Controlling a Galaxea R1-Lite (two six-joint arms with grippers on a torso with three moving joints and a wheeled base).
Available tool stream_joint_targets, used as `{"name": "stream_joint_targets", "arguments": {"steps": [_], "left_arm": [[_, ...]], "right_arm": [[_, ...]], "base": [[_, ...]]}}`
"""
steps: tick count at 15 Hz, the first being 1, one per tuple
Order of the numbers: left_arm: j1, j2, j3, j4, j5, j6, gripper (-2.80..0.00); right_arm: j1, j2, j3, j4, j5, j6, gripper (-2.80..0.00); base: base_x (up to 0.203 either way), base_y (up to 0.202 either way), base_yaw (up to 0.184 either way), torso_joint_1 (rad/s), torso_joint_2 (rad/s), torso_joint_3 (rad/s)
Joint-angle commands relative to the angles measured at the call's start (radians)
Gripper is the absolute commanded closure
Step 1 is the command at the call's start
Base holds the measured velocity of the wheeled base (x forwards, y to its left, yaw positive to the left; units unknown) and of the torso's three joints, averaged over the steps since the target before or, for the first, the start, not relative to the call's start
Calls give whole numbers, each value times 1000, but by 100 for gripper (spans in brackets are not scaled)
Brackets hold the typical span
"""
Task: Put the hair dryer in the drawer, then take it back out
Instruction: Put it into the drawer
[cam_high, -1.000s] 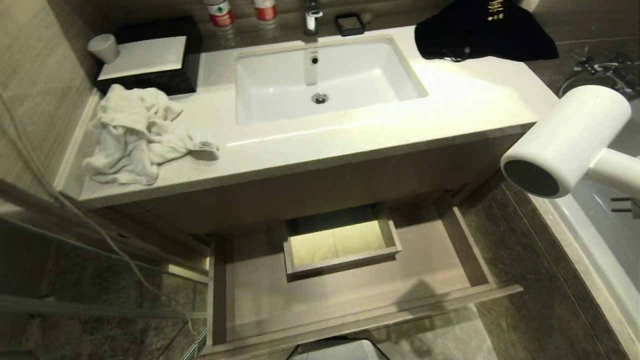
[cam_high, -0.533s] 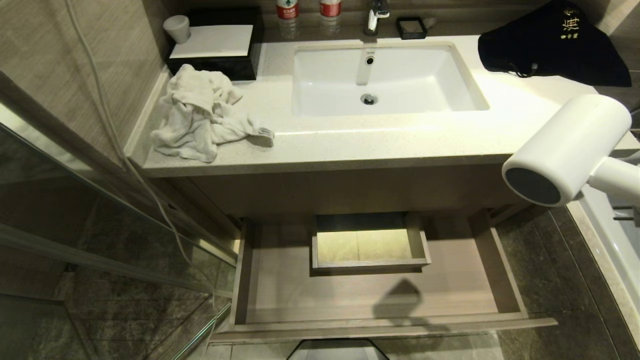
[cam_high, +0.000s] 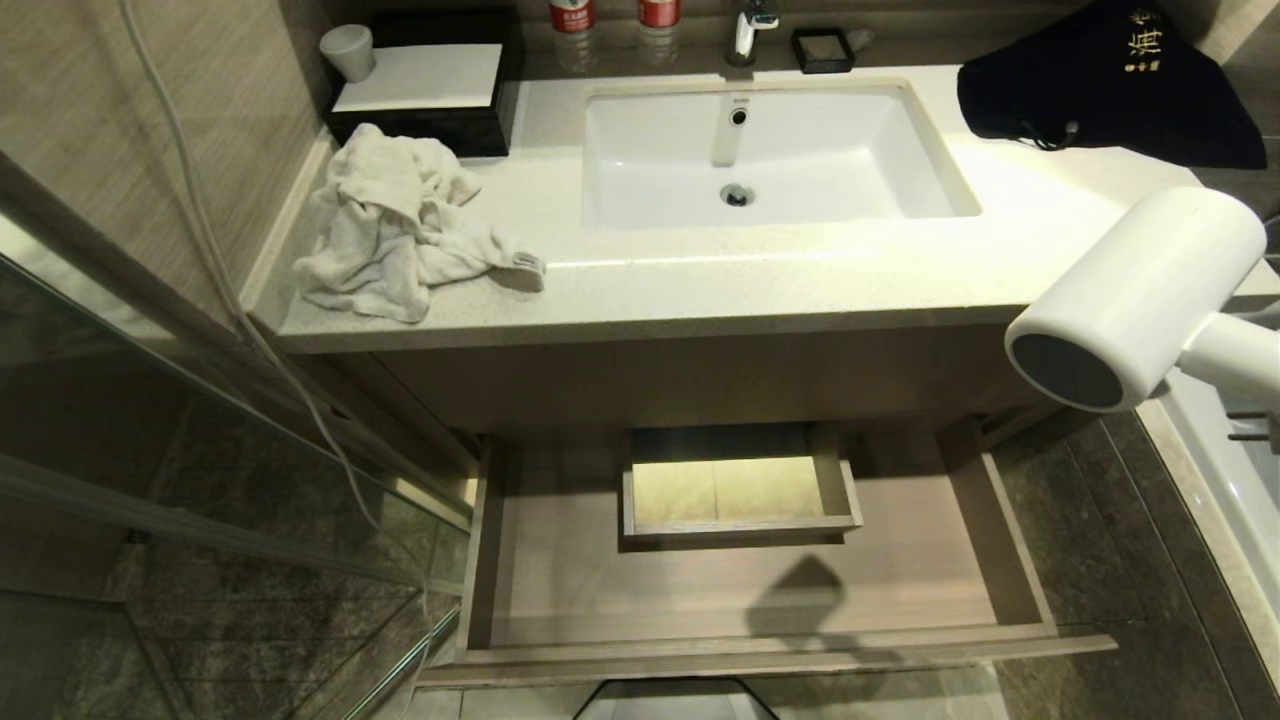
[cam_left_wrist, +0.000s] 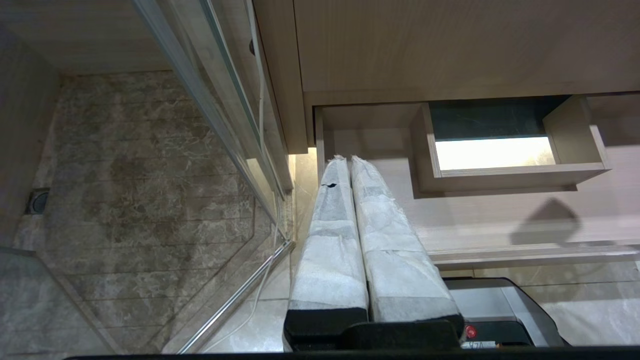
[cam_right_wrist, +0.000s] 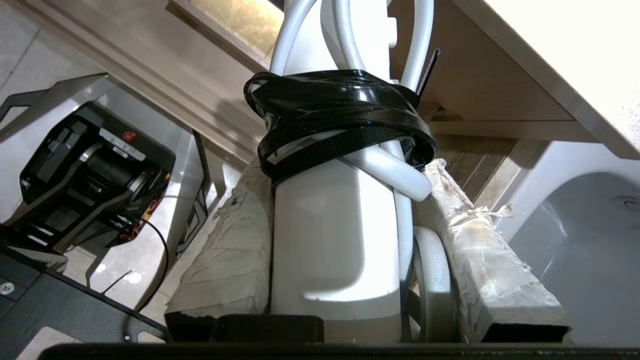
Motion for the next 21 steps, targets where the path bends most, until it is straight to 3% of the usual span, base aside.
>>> {"name": "stream_joint_targets", "arguments": {"steps": [1, 21], "left_arm": [[0, 0, 0, 0, 1, -1, 0], [0, 2, 0, 0, 1, -1, 0]], "right_arm": [[0, -2, 3, 4, 1, -4, 0], [-10, -17, 35, 1, 1, 18, 0]], "base": [[0, 0, 0, -105, 251, 110], [0, 0, 0, -158, 310, 150]]}}
